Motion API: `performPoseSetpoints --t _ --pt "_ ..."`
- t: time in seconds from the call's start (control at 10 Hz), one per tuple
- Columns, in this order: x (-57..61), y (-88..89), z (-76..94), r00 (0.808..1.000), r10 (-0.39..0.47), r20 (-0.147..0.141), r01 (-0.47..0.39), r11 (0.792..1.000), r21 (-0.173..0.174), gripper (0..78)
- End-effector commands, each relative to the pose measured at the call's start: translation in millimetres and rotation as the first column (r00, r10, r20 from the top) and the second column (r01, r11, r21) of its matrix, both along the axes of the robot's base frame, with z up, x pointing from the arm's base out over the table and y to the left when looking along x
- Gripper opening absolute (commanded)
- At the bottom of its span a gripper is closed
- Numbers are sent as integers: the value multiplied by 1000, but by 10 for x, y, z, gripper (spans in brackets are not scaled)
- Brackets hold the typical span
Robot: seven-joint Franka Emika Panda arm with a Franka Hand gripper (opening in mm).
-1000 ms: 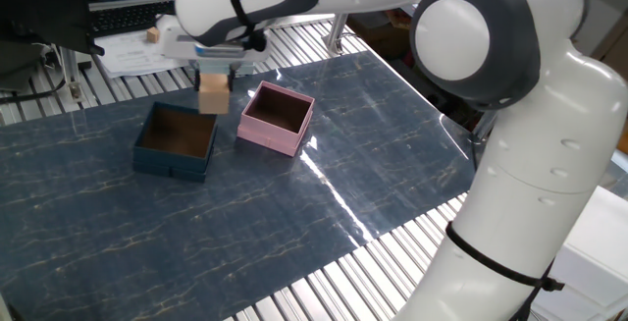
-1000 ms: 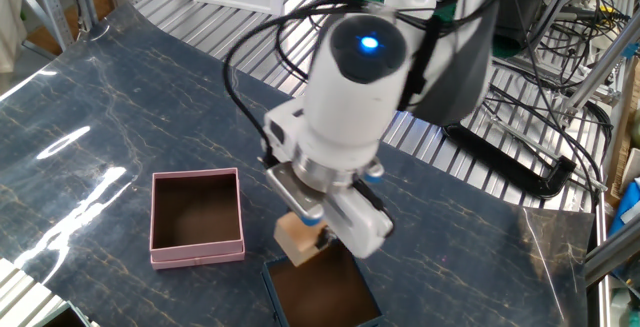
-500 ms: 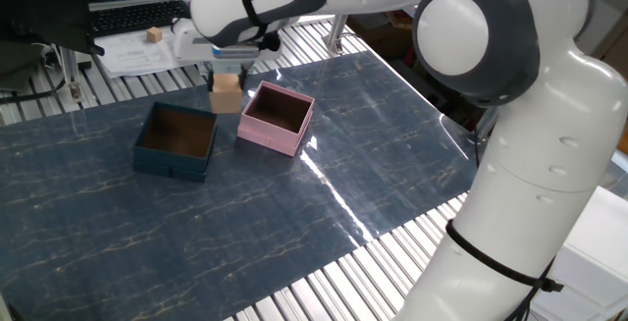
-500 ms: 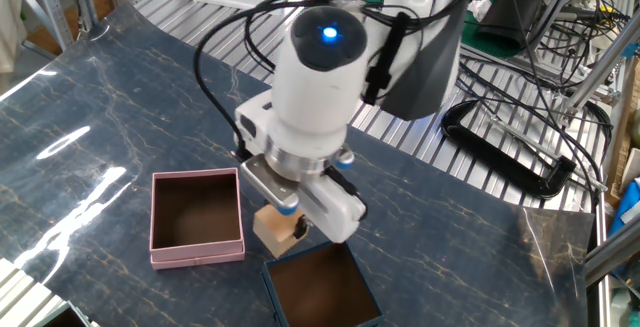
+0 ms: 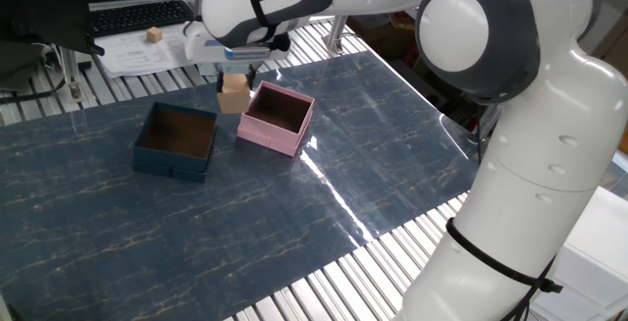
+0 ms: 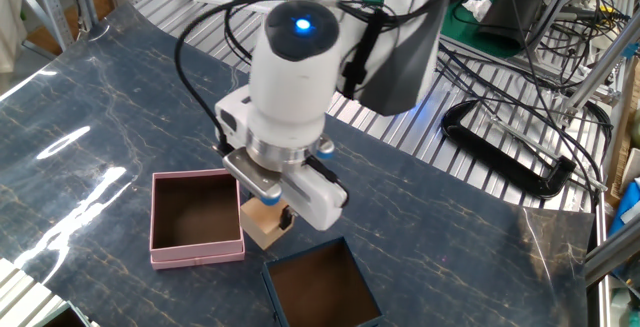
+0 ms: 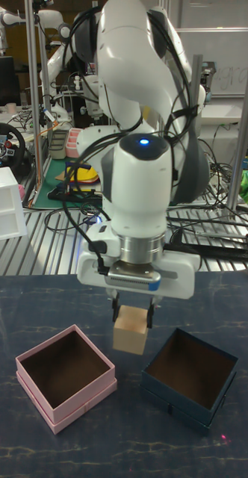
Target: Move an object from one box to another
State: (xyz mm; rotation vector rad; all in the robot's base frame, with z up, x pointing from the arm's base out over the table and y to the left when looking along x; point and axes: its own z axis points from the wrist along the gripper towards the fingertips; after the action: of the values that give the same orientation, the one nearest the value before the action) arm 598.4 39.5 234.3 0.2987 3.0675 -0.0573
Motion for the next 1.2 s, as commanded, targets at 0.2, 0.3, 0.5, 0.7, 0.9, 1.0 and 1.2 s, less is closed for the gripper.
performPoseSetpoints --t 0.2,0.3,0.5,0.7,0.9,1.0,1.2 --pt "-15 -206 -58 1000 29 2 -29 999 28 19" --pt "-16 -211 -60 1000 26 2 -27 999 28 19" --pt "-13 -195 -56 1000 21 -2 -21 999 26 19" --pt "-13 -195 -56 999 -50 -16 50 998 23 19" --pt "-13 -195 -56 985 -170 -13 170 986 5 19" --pt "-13 -195 -56 981 -196 -16 196 981 8 19" --pt "-13 -196 -56 981 -190 -34 190 982 3 19"
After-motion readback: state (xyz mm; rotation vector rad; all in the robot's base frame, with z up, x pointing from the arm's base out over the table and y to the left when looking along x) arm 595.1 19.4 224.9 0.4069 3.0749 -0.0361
